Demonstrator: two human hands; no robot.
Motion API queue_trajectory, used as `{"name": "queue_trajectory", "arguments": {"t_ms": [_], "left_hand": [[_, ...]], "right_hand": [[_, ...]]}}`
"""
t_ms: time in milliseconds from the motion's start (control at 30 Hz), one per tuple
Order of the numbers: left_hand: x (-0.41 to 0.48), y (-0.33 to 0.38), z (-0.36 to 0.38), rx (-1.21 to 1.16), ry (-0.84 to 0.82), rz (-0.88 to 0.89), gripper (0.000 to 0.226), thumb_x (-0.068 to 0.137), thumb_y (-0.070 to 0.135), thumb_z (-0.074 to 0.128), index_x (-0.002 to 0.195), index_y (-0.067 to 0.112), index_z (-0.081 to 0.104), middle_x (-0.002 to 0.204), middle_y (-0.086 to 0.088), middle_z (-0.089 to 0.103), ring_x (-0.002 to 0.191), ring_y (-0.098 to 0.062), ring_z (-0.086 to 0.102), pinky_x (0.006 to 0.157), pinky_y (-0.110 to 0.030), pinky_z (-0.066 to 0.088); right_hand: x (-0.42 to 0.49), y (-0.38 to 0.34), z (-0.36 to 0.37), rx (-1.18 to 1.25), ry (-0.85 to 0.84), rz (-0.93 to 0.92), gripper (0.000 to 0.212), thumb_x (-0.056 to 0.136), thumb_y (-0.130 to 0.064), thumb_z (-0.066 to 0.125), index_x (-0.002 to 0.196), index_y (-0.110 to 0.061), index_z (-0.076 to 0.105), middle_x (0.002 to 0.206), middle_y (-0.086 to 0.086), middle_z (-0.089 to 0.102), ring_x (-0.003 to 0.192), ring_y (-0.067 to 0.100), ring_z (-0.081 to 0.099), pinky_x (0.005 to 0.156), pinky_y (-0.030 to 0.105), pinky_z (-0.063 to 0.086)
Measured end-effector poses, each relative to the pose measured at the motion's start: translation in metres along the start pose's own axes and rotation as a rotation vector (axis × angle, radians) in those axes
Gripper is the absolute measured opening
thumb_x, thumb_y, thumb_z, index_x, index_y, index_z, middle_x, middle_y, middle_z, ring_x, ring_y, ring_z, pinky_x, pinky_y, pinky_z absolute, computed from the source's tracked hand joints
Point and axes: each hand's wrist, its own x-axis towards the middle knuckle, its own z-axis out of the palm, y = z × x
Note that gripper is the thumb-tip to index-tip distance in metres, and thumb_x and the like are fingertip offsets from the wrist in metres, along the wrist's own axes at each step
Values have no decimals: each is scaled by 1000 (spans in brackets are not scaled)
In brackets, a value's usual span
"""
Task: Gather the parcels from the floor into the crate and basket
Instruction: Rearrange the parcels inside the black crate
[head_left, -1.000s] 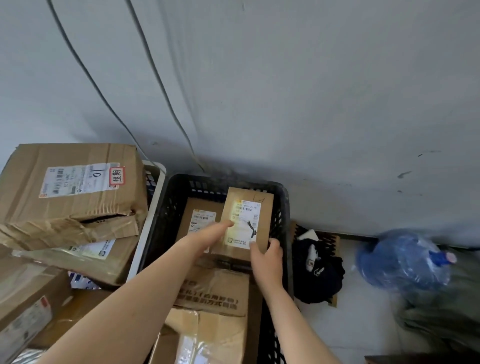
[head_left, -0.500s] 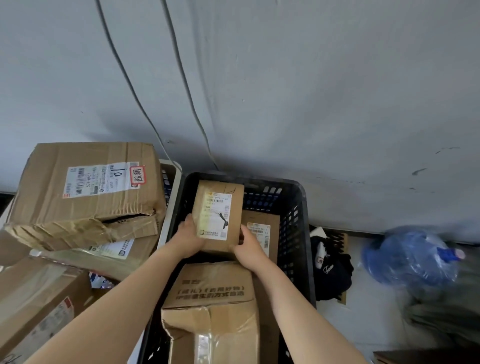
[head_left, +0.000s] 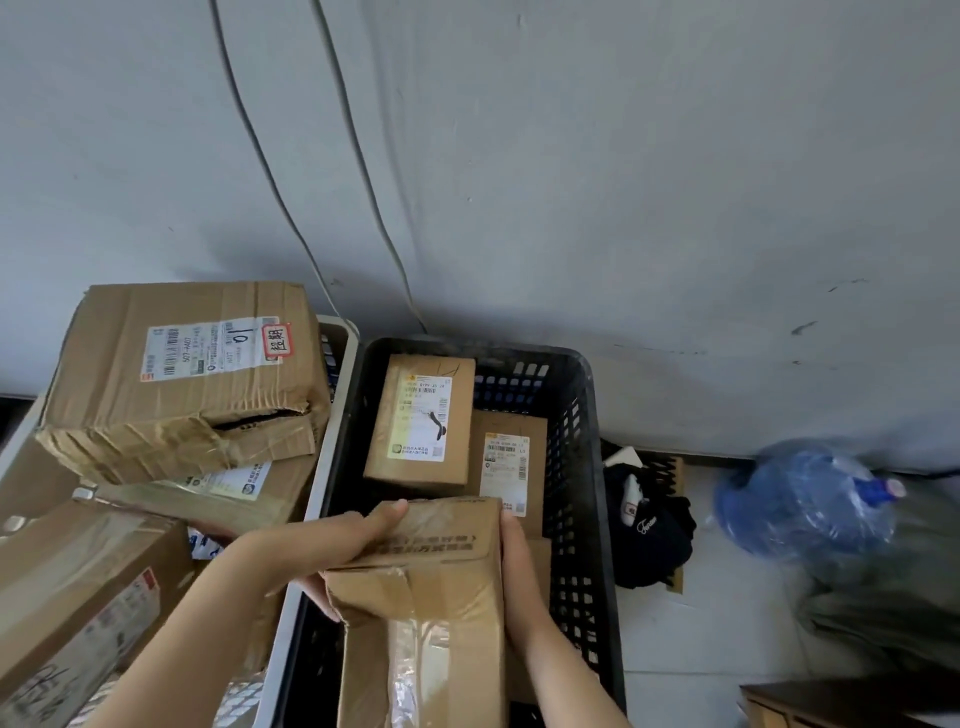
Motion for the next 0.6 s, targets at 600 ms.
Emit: {"name": "queue_trajectory", "arguments": {"t_ms": [600], "left_hand": [[117,118,44,-345,530,478,26,101,26,39,92,20,62,92,-8,70,88,-23,68,89,-42,54]], "right_hand": [[28,-130,-53,-560,446,-521,23,98,-41,48,119,-31,45,109,-6,64,94,12,67,74,36,61]]}}
